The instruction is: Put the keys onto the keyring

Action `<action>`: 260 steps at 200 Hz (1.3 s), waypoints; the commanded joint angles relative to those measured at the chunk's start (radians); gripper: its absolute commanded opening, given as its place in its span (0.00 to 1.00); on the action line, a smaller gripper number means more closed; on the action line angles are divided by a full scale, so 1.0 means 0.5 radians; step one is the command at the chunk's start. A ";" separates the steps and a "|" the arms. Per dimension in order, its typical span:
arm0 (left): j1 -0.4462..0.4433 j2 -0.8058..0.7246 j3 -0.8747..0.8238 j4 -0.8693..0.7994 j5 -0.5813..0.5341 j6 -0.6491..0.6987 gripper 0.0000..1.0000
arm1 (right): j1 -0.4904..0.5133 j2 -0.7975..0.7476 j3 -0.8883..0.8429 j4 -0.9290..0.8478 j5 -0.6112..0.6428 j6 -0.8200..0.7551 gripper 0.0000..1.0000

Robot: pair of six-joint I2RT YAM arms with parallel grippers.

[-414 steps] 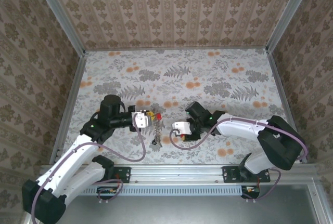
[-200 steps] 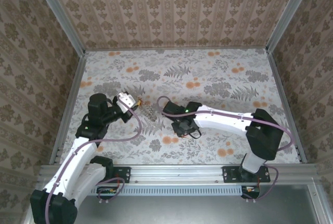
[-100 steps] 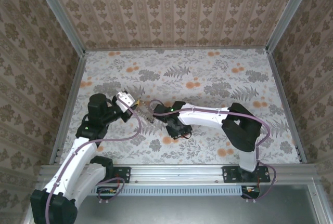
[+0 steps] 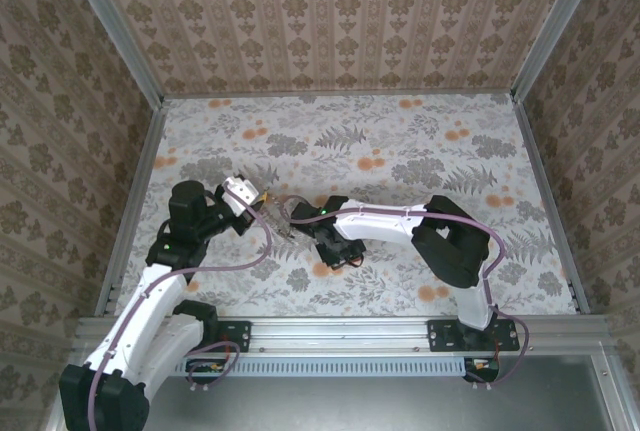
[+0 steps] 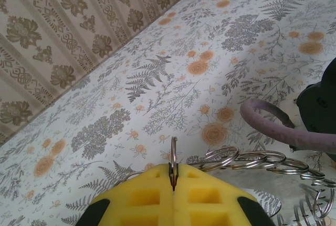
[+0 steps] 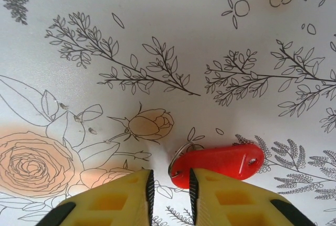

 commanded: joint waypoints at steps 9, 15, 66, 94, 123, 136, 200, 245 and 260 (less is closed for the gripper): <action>0.017 -0.042 0.001 0.093 0.003 -0.036 0.00 | 0.004 0.021 0.036 -0.088 0.039 -0.008 0.24; 0.017 -0.042 -0.001 0.093 0.003 -0.037 0.00 | 0.003 0.026 0.036 -0.092 0.046 -0.007 0.22; 0.017 -0.039 0.001 0.095 0.012 -0.039 0.00 | 0.003 0.010 0.027 -0.118 0.108 0.030 0.24; 0.017 -0.039 -0.003 0.096 0.019 -0.042 0.00 | 0.004 -0.021 0.006 -0.106 0.134 0.042 0.21; 0.017 -0.045 -0.001 0.096 0.018 -0.042 0.00 | -0.004 -0.023 -0.007 -0.097 0.142 0.042 0.16; 0.017 -0.045 -0.003 0.094 0.020 -0.042 0.00 | -0.004 -0.022 -0.007 -0.094 0.152 0.039 0.16; 0.017 -0.045 -0.005 0.098 0.024 -0.044 0.00 | -0.031 -0.031 -0.028 -0.073 0.148 0.045 0.19; 0.015 -0.046 -0.006 0.099 0.021 -0.042 0.00 | -0.049 -0.043 -0.060 -0.033 0.131 0.034 0.16; 0.014 -0.045 -0.006 0.096 0.022 -0.042 0.00 | -0.053 -0.043 -0.062 -0.027 0.129 0.034 0.15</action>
